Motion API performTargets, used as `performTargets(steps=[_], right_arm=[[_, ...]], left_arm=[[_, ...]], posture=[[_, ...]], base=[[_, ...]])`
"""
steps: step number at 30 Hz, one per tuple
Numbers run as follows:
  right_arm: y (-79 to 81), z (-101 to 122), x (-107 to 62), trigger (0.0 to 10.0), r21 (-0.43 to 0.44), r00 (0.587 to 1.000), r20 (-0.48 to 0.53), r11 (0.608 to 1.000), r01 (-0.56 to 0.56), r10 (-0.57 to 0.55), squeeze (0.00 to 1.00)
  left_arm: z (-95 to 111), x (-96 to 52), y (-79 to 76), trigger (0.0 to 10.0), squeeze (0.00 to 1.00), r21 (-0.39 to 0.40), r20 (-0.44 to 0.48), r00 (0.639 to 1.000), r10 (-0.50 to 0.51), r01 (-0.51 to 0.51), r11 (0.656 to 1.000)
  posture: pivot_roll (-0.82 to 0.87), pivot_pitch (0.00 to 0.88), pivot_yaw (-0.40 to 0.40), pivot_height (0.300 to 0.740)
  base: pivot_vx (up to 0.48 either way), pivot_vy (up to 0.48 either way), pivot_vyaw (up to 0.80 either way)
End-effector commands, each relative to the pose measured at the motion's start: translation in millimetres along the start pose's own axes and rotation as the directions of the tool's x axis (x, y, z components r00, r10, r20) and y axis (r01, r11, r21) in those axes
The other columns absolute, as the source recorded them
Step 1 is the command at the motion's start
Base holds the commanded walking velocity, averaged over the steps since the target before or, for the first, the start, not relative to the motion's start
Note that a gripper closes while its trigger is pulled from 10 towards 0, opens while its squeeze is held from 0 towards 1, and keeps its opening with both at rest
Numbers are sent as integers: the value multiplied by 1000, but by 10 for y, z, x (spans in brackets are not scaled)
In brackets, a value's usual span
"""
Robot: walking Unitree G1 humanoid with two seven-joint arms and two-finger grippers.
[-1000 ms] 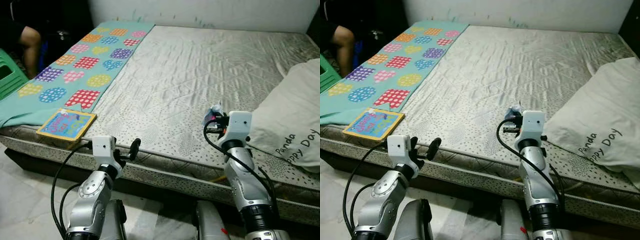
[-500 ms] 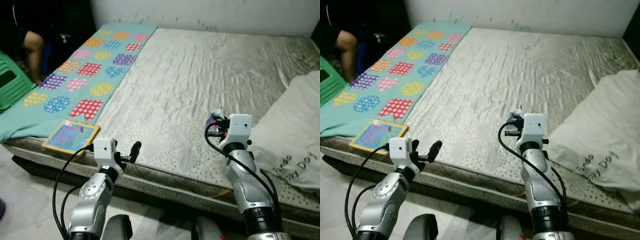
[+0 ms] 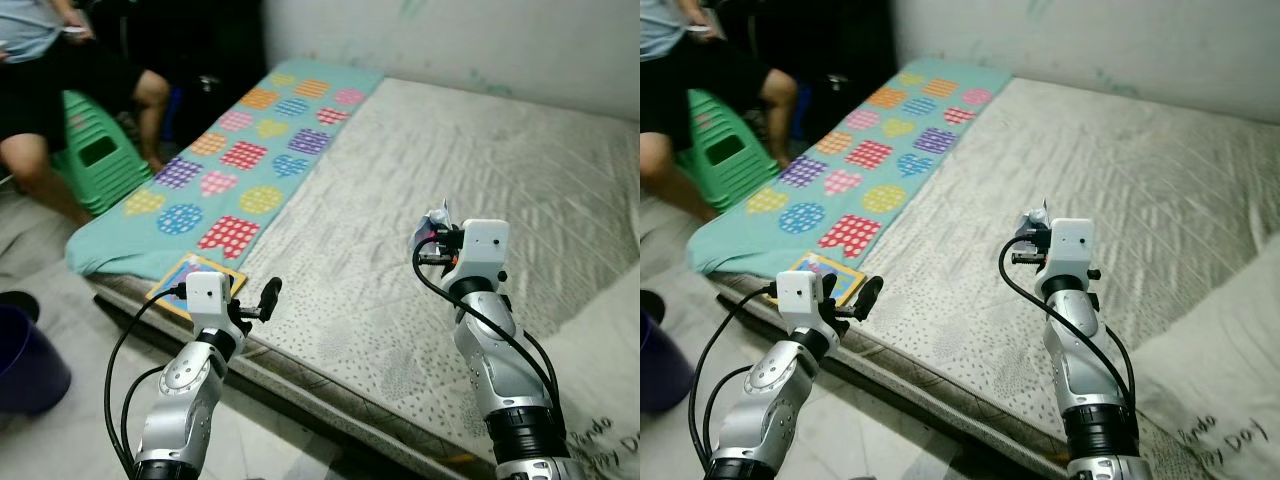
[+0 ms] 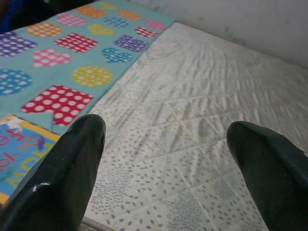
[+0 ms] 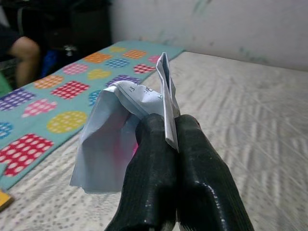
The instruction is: Clean up the room
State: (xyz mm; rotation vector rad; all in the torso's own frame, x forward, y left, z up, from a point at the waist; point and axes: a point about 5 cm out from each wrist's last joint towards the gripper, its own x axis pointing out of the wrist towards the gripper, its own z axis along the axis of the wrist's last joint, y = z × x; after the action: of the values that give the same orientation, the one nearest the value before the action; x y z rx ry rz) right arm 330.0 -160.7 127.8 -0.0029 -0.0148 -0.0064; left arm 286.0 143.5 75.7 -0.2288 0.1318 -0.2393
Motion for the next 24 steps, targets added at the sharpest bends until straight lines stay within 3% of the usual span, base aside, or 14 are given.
performTargets(steps=[1,24], right_arm=[[27,10,-7,10000,-1,1000,4,1000,-7,7,0],[44,-21,-73,10000,-7,1000,-9,1000,-22,22,0]], left_arm=[[-47,-17,38,10000,0,-7,-22,1000,19,-19,1000],[-43,-6,-7,10000,0,-29,-29,999,-18,17,999]], posture=[[-142,0,31,740],[-145,0,29,740]], base=[[0,0,0],[0,0,0]])
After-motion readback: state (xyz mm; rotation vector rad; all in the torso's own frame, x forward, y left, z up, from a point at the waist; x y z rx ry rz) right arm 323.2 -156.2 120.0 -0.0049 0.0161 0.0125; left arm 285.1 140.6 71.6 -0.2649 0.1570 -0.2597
